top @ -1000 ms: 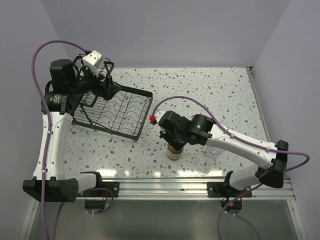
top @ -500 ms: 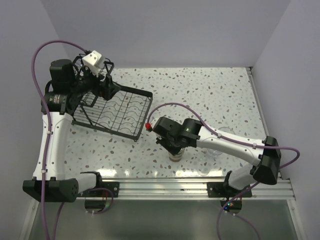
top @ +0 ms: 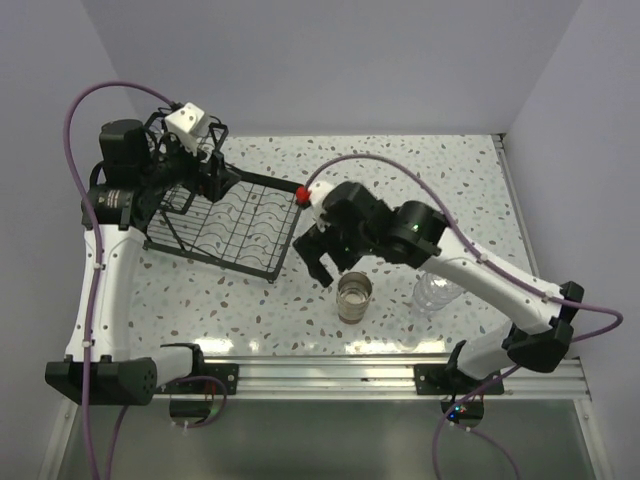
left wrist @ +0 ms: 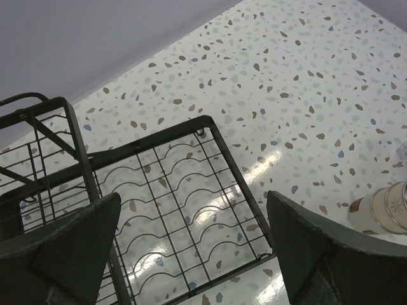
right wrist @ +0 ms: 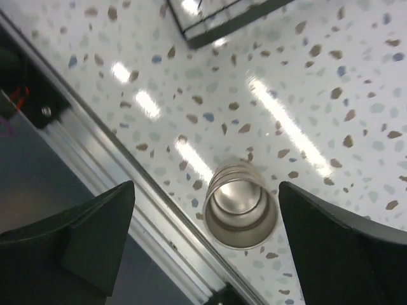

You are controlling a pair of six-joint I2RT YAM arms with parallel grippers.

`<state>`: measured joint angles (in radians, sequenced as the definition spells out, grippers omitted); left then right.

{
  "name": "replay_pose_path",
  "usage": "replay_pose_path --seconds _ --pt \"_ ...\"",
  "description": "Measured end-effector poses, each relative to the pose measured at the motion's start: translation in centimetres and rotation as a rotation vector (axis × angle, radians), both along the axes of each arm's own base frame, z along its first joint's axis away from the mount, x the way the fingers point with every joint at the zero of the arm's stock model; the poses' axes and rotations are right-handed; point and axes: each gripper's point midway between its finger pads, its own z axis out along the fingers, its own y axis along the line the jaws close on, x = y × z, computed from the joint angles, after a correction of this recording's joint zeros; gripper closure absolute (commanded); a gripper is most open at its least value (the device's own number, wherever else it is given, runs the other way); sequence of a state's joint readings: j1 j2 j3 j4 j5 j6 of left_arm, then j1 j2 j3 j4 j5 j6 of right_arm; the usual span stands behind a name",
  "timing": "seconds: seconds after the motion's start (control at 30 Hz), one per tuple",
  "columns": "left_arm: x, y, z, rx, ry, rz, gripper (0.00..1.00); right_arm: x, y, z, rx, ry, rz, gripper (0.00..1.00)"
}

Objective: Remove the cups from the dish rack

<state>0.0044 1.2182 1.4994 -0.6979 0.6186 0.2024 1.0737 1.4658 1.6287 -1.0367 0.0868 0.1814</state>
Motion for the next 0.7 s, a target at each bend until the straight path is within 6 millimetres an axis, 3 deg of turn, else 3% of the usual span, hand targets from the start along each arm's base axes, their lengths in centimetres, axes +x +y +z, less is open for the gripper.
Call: replay_pose_path --seconds 0.07,0.13,0.27,0.37,0.47,0.57,0.7 --pt "-0.2 0.1 0.0 0.005 -0.002 0.003 0.00 3.3 -1.1 3.0 0.081 -0.043 -0.095 0.02" --pt "-0.4 0.2 0.2 0.013 -0.007 0.006 0.00 7.2 -4.3 4.8 0.123 -0.078 -0.237 0.02" --pt "-1.2 0.6 0.3 0.039 -0.017 0.017 0.00 13.5 -12.3 4.8 0.123 -0.095 -0.540 0.02" --pt "-1.8 0.9 0.4 0.062 -0.025 0.028 0.00 15.6 -18.0 3.9 0.149 -0.068 -0.726 0.02" --pt "-2.6 1.3 0.3 0.086 -0.028 0.041 0.00 16.2 -24.6 2.9 0.205 -0.058 -0.935 0.02" --pt "-3.6 1.8 0.1 0.112 -0.037 0.057 0.00 15.2 -31.5 2.5 0.232 -0.097 -1.172 0.02" --pt "-4.9 2.5 -0.5 0.153 -0.037 0.079 0.00 12.6 -34.5 2.8 0.257 -0.178 -1.306 0.02"
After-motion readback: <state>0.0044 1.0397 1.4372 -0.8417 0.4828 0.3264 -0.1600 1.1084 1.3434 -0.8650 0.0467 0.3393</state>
